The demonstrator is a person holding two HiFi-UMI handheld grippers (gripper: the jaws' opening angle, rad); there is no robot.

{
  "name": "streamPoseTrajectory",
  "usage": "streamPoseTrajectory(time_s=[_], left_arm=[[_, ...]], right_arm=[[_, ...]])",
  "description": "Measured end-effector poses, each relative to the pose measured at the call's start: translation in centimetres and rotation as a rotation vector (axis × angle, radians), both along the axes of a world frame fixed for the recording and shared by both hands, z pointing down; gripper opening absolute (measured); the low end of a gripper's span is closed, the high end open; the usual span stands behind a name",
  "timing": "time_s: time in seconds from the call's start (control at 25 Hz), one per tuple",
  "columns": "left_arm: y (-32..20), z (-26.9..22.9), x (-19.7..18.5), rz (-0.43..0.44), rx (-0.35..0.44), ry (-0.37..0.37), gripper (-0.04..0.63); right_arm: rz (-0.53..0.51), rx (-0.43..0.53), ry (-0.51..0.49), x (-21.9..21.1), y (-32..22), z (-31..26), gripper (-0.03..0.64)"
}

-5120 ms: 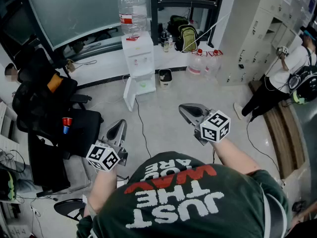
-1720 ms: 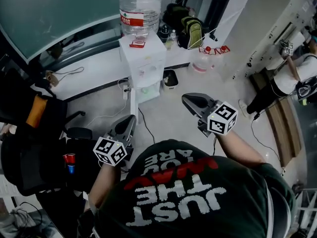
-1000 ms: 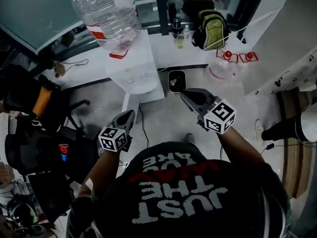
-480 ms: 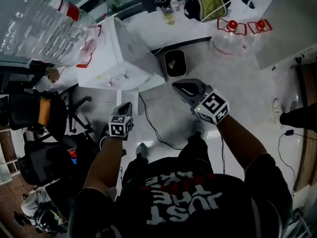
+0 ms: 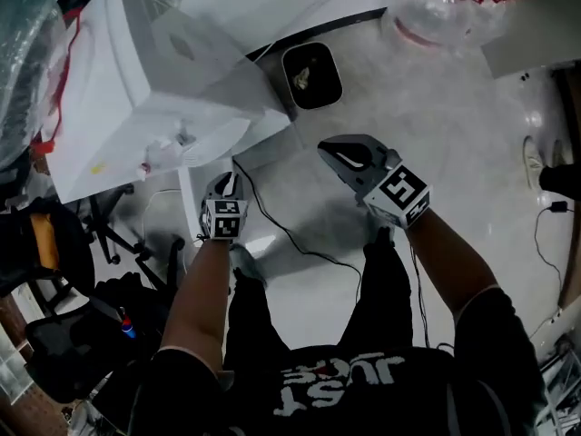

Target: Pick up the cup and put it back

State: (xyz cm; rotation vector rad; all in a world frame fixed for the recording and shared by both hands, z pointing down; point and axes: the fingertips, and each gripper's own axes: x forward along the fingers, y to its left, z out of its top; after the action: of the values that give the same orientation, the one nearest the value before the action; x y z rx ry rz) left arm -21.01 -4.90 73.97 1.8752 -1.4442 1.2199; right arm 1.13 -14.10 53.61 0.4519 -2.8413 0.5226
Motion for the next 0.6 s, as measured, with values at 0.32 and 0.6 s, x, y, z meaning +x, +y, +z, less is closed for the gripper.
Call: streamPoseTrajectory(time_s=[0.32,0.6], left_arm=[[-1.5,12.1,-5.8,0.02,0.018,-0.044,0.083],[-5.7,18.6,-6.1,0.12,0.032,-0.107,0.11]], right_arm=[[-0.03,-0.034,0.062,-3.7,2.5,13.8,0.034],[-0.052,-0.028,0.074,-4.8,1.9,20.0,0.034]])
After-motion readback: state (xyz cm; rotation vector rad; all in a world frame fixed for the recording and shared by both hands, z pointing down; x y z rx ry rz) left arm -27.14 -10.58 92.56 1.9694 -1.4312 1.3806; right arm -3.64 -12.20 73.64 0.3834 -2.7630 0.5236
